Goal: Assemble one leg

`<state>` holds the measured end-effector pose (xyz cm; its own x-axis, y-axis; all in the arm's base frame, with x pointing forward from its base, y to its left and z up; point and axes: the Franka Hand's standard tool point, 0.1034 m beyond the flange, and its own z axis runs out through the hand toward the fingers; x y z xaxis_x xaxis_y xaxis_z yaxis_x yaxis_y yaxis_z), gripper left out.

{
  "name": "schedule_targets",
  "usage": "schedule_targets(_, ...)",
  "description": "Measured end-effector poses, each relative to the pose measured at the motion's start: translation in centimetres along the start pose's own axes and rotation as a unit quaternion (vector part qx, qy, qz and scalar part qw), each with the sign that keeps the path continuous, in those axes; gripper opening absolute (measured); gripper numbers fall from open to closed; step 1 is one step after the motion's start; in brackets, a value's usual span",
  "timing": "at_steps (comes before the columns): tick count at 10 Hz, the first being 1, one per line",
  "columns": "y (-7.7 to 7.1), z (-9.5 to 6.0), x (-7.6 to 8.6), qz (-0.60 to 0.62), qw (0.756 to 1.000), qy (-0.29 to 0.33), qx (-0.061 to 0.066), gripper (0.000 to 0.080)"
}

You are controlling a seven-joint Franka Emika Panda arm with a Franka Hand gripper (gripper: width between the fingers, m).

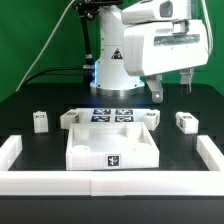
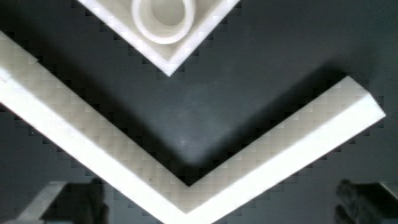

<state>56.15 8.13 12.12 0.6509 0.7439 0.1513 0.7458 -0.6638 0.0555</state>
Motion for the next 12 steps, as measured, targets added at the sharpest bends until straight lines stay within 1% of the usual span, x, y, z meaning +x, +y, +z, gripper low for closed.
schedule_targets(4,0.0,0.1,-0.1,0.0,1.0,0.0,0.0,0.065)
schedule_targets(5,-0.6,0.6,-0.7,-0.027,1.0,0.009,-0.011,0.065)
schedule_targets(6,-1.6,1.5,-2.6,-0.074,0.997,0.008,-0.013,0.065)
schedule_targets(7,-1.8,2.0,-4.3,-0.122,0.992,0.001,-0.01,0.065)
schedule_targets(8,-1.6,2.4,-5.5,-0.182,0.983,-0.008,-0.007,0.065)
schedule_targets(9,-1.2,2.9,-6.3,-0.23,0.973,-0.015,-0.005,0.065)
schedule_targets(10,-0.9,3.4,-7.4,-0.258,0.966,-0.026,0.001,0.065)
schedule_targets(11,-0.6,3.7,-8.3,-0.259,0.965,-0.032,0.003,0.065)
schedule_targets(12,-0.6,3.7,-8.3,-0.257,0.966,-0.031,0.003,0.065)
